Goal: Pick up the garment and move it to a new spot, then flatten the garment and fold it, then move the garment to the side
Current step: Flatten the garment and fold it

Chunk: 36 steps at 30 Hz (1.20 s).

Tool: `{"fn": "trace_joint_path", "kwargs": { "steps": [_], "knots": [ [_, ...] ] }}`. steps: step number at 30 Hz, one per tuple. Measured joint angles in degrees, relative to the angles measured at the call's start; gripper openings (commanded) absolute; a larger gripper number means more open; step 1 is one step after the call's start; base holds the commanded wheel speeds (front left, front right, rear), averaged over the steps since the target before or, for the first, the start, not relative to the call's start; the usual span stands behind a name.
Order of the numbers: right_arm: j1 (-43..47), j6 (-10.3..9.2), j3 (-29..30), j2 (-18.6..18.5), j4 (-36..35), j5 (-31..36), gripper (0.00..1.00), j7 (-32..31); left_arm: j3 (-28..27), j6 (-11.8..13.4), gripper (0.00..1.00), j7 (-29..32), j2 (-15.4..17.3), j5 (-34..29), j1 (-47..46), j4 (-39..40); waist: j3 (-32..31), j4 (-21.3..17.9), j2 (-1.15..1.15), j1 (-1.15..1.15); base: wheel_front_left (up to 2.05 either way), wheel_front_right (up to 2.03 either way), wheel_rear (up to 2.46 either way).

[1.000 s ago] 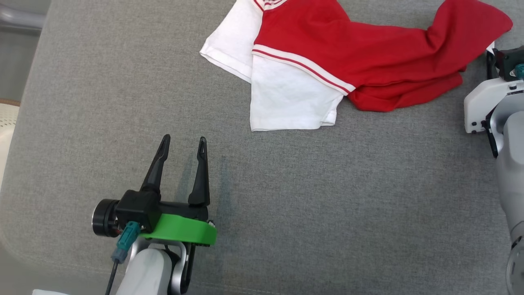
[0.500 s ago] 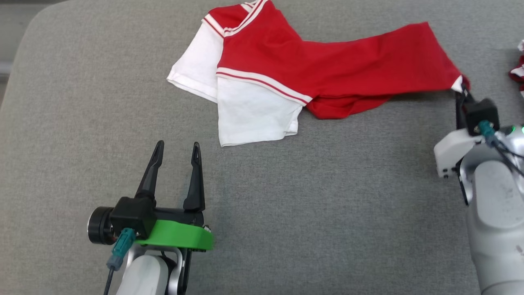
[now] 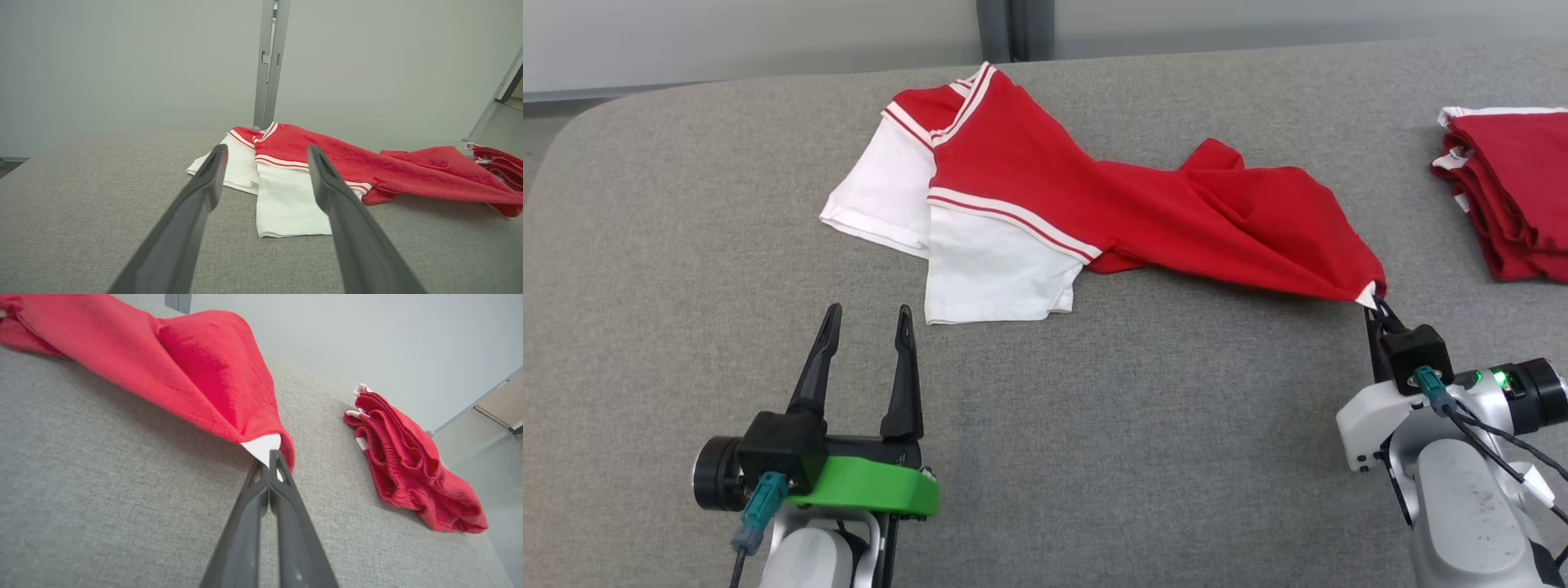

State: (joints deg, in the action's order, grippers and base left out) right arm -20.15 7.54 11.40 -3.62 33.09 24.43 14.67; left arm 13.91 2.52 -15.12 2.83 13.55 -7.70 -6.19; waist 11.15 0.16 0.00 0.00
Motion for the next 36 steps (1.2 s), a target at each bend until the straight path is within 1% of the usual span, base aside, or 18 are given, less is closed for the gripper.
{"fn": "trace_joint_path", "kwargs": {
  "steps": [3, 6, 10, 13, 18, 19, 20, 21, 22, 23, 29, 35, 36],
  "knots": [
    [1.01, 0.0, -0.18, 0.15, -4.1, 0.99, 0.0, -1.7, 0.04, -0.02, 1.0, 0.0, 0.0, 0.0, 0.55, -0.21, -1.1, -0.31, 0.0, 0.0, 0.0, 0.0, 0.0],
    [3.72, 0.0, -0.32, 0.14, -9.16, 2.14, 0.0, -5.56, 0.4, -0.02, 1.0, 0.0, -0.01, 0.01, 1.37, -0.26, -2.22, -0.4, 0.0, 0.0, 0.0, 0.0, 0.0],
    [7.86, 0.0, -3.07, 0.14, -13.91, 1.52, 0.0, -10.09, 0.57, -0.07, 1.0, 0.0, -0.01, 0.03, 1.86, -0.12, -3.1, -0.05, 0.0, 0.0, 0.0, 0.0, 0.0],
    [9.59, 0.0, -5.81, 0.3, -15.06, -0.32, 0.0, -12.45, 0.66, -0.07, 1.0, 0.0, 0.0, 0.09, 2.13, -0.05, -3.38, 0.42, 0.0, 0.0, 0.0, 0.0, 0.0],
    [10.32, 0.0, -8.91, 0.33, -13.34, -2.69, 0.0, -13.4, 0.91, -0.08, 1.0, 0.0, 0.0, 0.18, 2.2, -0.26, -3.47, 1.31, 0.0, 0.0, 0.0, 0.0, 0.0],
    [10.32, 0.0, -9.2, 0.31, -12.83, -2.92, 0.08, -13.27, 0.89, -0.08, 1.0, 0.0, 0.0, 0.18, 2.21, -0.29, -3.48, 1.46, 0.0, 0.0, 0.0, 0.0, 0.0],
    [10.32, 0.0, -9.44, 0.33, -12.54, -3.27, 0.24, -13.08, 0.89, -0.08, 1.0, 0.0, 0.0, 0.18, 2.22, -0.33, -3.5, 1.57, 0.0, 0.0, 0.0, 0.0, 0.0],
    [10.28, 0.0, -9.87, 0.36, -12.33, -3.67, 0.72, -12.85, 0.87, -0.08, 1.0, 0.0, 0.0, 0.18, 2.25, -0.38, -3.54, 1.68, 0.0, 0.0, 0.0, 0.0, 0.0],
    [10.2, 0.0, -10.35, 0.37, -11.94, -4.03, 0.98, -12.47, 0.82, -0.08, 1.0, 0.0, 0.0, 0.16, 2.29, -0.41, -3.58, 1.75, 0.0, 0.0, 0.0, 0.0, 0.0],
    [10.16, 0.0, -10.9, 0.45, -11.58, -4.7, 1.0, -12.01, 0.77, -0.08, 1.0, 0.0, 0.0, 0.16, 2.35, -0.44, -3.61, 1.76, 0.0, 0.0, 0.0, 0.0, 0.0],
    [10.39, 0.0, -12.92, 0.63, -11.48, -7.79, 1.0, -10.45, 0.4, 0.0, 1.0, 0.0, 0.0, 0.16, 2.43, -0.73, -3.91, 1.09, 0.0, 0.0, 0.0, 0.0, 0.0],
    [12.32, 0.0, -12.82, 0.7, -15.7, -11.31, 1.0, -8.14, -0.14, 0.01, 1.0, 0.0, 0.0, 0.16, 2.75, -0.74, -4.41, -0.42, 0.0, 0.0, 0.0, 0.0, 0.0],
    [12.53, 0.0, -12.6, 0.7, -16.72, -12.85, 1.0, -7.49, -0.24, 0.0, 1.0, 0.0, 0.0, 0.16, 2.79, -0.73, -4.52, -0.71, 0.0, 0.0, 0.0, 0.0, 0.0]
  ]
}}
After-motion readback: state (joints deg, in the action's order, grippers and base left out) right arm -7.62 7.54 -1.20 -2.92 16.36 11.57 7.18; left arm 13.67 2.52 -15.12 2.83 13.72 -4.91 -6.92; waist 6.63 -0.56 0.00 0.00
